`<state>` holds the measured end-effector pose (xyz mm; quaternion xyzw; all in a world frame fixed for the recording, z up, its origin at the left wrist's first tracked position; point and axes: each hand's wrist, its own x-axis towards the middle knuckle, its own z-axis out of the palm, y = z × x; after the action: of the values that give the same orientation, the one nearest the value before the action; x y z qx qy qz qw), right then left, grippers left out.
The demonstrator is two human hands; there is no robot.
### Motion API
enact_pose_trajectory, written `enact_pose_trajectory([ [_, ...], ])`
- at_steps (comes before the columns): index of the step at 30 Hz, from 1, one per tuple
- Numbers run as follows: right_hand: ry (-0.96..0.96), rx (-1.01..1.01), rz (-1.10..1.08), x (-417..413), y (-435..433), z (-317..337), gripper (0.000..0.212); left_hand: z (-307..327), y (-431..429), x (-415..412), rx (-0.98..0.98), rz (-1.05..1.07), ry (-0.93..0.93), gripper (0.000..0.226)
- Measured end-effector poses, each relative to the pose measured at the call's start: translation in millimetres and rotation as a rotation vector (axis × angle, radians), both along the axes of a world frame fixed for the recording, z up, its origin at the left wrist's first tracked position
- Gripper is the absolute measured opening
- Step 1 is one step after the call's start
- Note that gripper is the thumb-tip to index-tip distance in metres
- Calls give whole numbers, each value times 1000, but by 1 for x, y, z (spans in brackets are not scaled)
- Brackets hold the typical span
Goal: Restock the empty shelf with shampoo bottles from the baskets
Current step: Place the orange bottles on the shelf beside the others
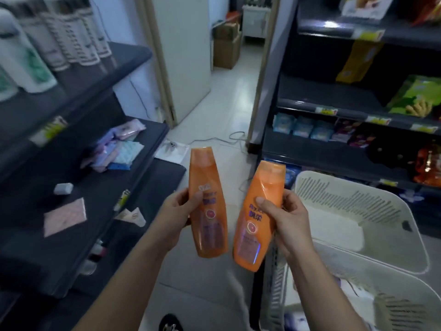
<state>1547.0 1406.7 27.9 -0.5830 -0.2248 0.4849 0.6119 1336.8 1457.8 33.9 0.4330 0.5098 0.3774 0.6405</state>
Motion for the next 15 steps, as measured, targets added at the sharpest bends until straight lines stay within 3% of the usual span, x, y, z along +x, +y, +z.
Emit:
enact_pose_trajectory([
  [5,-52,84,189,-93,49,31,37,30,20,-94,72,161,-17,17],
  [10,-73,137,349,-180,94,50,39,57,38,-180,136,283,-10,29],
  [15,-89,233,486,-253,139,70,39,80,54,-248,198,424,25,15],
])
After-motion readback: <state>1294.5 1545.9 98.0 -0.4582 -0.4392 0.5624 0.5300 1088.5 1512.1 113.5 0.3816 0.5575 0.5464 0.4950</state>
